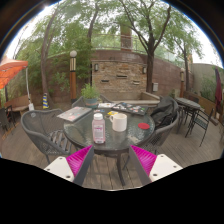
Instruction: Pour water
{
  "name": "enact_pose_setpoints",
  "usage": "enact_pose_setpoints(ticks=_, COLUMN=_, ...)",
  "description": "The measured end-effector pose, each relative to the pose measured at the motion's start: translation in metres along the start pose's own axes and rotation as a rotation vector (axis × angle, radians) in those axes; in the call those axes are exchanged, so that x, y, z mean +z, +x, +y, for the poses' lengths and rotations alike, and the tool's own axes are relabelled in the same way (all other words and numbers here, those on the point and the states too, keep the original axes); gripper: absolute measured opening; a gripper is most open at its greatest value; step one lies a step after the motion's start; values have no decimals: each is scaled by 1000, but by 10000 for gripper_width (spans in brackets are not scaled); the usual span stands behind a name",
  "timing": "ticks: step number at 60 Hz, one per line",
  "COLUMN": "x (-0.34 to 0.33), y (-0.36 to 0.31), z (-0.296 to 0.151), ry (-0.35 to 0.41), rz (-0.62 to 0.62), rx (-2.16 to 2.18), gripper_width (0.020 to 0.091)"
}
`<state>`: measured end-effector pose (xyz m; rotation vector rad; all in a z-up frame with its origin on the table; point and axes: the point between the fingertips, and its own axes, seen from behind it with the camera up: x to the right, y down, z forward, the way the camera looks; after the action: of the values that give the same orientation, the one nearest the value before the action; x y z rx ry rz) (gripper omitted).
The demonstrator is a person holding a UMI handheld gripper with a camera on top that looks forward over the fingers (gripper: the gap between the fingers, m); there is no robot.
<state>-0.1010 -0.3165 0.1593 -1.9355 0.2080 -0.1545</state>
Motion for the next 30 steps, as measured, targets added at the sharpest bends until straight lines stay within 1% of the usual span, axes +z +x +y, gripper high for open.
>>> enact_pose_setpoints(ticks=7, x=75, y=-32, z=1, ry=19, rz=-54, rx=-20, gripper_width=818)
enact_pose_setpoints(ticks=11, x=119, y=-50, z=-6, ry=59, rz=-81, rx=-17, gripper_width=821)
enact_pose_setpoints(ticks=15, x=160, y=-65, z=-7, ry=80, rz=-104, rx=-17, gripper_width=817)
enact_pose_setpoints(ticks=21, x=216, y=-67, z=-2, ry=94, rz=-74, rx=-57, gripper_width=819)
enact_pose_setpoints(ticks=27, x=255, y=-57, z=-15, ry=165, rz=-16, rx=-88, gripper_width=819)
enact_pose_setpoints(ticks=29, x=261, y=-56, z=-19, ry=184, rz=-12, rx=-82, gripper_width=796)
enact_pose_setpoints(ticks=30, x=264, y=-57, z=-20, ry=189, rz=-13, rx=-73, gripper_width=766)
